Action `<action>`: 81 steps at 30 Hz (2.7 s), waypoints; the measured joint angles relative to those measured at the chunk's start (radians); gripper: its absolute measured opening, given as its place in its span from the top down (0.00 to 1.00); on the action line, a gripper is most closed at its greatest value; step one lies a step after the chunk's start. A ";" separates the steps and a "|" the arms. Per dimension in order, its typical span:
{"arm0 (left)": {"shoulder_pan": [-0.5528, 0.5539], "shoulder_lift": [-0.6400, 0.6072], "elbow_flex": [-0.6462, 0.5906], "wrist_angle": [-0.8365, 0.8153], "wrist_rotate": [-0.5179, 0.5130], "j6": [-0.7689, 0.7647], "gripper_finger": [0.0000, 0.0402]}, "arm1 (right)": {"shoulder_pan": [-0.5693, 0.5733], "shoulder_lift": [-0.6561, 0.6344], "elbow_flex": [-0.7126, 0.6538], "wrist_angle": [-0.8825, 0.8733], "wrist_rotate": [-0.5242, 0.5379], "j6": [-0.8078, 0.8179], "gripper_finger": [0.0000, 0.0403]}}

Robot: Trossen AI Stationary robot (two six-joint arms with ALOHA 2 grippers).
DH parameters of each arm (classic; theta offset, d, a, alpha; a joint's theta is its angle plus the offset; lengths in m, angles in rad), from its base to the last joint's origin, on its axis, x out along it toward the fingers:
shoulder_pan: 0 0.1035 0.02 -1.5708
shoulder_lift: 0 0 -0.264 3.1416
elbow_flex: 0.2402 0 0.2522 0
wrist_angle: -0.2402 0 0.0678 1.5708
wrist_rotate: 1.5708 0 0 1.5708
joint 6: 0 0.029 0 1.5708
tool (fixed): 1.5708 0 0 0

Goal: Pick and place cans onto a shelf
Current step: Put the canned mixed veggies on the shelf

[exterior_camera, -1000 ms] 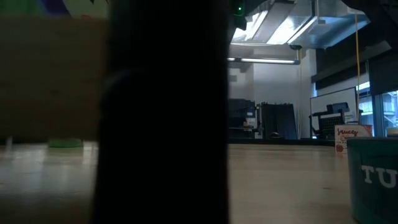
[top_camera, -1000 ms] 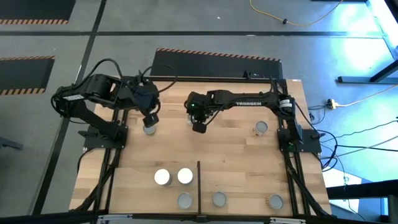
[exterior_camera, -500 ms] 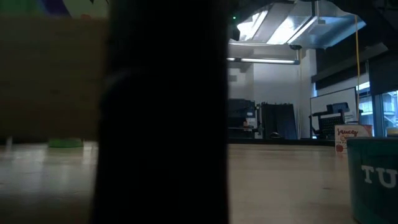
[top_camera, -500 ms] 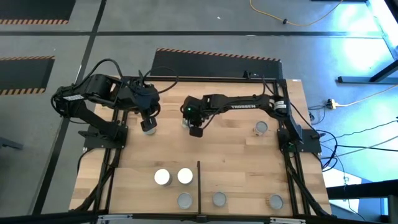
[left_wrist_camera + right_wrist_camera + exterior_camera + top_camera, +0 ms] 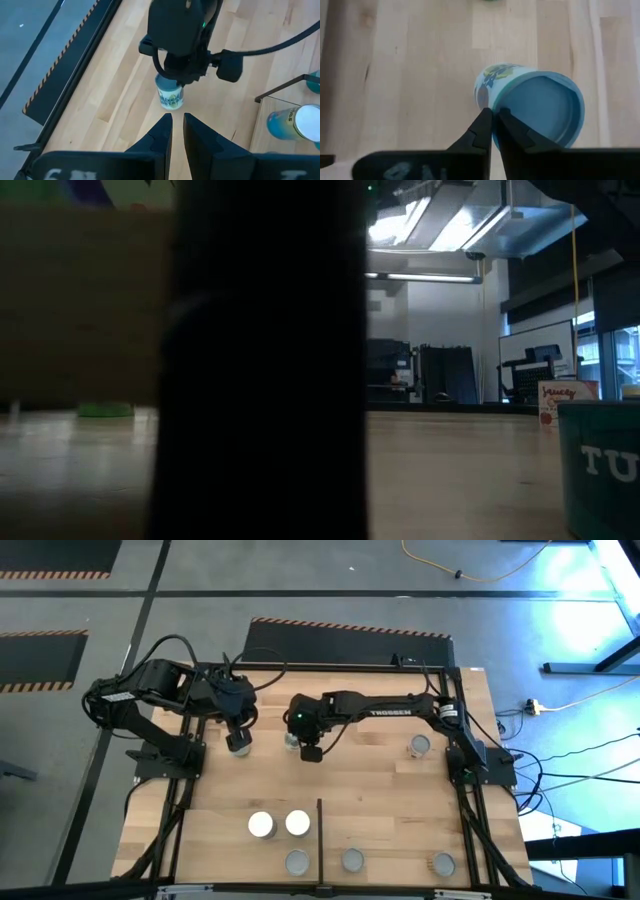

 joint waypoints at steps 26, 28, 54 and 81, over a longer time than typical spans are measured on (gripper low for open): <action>0.000 0.000 0.000 -0.030 -0.001 0.001 0.90 | -0.001 0.003 0.020 -0.031 -0.004 -0.160 0.92; 0.000 0.000 0.000 -0.030 -0.001 0.001 0.90 | -0.001 0.003 0.020 -0.033 -0.004 -0.186 0.92; 0.000 0.000 0.000 -0.029 -0.001 0.000 0.90 | 0.019 0.003 0.019 -0.214 0.056 -0.473 0.92; 0.000 0.000 0.000 -0.029 -0.001 -0.008 0.90 | 0.023 0.004 0.019 -0.231 -0.021 -0.629 0.88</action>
